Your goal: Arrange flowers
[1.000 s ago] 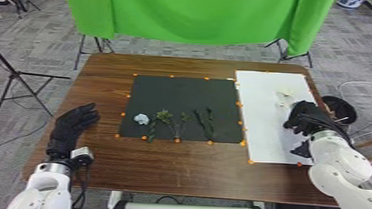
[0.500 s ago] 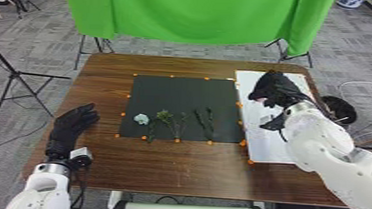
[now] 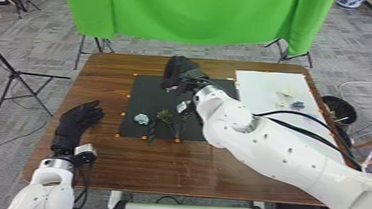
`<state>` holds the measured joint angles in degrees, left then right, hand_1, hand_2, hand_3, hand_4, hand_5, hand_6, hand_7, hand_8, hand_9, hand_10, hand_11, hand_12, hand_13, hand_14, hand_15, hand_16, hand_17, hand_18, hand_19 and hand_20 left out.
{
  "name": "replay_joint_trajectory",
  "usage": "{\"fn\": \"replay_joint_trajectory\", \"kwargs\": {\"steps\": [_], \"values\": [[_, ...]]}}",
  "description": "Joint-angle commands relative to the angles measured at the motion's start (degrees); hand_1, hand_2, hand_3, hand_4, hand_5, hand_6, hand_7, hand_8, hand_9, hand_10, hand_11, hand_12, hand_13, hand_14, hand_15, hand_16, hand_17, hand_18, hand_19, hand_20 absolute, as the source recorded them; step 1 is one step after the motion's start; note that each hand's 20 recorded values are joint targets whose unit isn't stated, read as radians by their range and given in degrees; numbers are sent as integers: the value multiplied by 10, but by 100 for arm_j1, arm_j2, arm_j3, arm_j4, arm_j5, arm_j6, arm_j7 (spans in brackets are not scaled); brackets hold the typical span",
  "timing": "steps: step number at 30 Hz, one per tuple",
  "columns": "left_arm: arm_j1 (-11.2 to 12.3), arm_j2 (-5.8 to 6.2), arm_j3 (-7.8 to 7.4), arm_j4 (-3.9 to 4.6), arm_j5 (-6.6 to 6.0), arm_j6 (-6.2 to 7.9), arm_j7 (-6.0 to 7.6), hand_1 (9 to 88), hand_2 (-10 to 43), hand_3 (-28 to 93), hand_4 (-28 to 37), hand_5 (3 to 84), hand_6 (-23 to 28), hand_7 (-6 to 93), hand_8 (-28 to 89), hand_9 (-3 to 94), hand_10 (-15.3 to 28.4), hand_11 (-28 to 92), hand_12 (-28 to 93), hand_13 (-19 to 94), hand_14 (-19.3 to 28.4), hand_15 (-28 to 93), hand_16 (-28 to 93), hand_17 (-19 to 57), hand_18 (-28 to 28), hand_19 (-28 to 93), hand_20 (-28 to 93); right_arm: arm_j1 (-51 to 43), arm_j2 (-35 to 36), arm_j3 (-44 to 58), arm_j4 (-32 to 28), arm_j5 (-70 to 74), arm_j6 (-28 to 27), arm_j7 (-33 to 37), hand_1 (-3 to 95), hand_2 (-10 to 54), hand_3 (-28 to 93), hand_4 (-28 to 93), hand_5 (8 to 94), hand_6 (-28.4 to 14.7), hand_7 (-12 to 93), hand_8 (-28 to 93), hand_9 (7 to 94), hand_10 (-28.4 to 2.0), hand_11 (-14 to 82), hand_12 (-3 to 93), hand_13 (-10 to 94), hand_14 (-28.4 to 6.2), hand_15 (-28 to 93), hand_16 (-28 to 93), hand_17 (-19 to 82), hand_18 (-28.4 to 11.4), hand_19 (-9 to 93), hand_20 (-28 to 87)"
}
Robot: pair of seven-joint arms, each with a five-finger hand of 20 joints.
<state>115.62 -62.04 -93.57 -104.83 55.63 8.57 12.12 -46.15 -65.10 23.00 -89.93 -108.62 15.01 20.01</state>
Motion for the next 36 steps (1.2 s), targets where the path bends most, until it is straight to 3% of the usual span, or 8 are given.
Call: {"fn": "replay_joint_trajectory", "kwargs": {"steps": [1,5,17,22,36], "values": [[-21,-46,142,144,-142,-81,29,205,-47,658,-283,507,15,170,-65,486,131,189,144,412,164,212,7,123,119,91,229,74,-910,-292,439,10,104,-192,627,-95,633,-181,813,-1,260,72,869,-119,72,403,904,-10,646,316,656,-122,932,547],[-16,-65,144,152,-204,-82,104,181,-46,670,-283,506,15,170,-64,487,133,188,144,413,164,213,7,123,119,90,227,28,-963,-422,693,-113,184,-194,626,-95,634,-181,813,1,262,63,866,-118,68,401,903,-10,647,317,656,-122,932,549],[-114,-111,287,196,-110,-173,60,175,-55,678,-283,506,16,168,-63,488,132,188,146,413,163,210,8,123,120,86,227,-7,-1093,-583,1532,-480,466,-212,629,-95,631,-194,808,8,276,33,855,-111,56,377,900,-10,652,318,656,-123,932,557],[-81,-122,272,193,-149,-145,72,178,-54,674,-283,507,15,168,-63,488,132,188,146,413,163,208,9,123,120,85,226,-35,-1062,-640,1555,-570,404,-194,628,-95,630,-198,804,10,281,29,854,-109,55,374,899,-11,655,318,655,-124,932,562],[-124,-121,297,200,-114,-184,58,178,-61,679,-283,505,15,168,-63,487,132,187,146,413,164,209,10,122,120,84,226,-63,-1088,-621,1586,-569,226,-149,599,-95,637,-177,777,27,269,31,829,-96,39,340,892,-14,657,314,646,-128,932,564]]}}
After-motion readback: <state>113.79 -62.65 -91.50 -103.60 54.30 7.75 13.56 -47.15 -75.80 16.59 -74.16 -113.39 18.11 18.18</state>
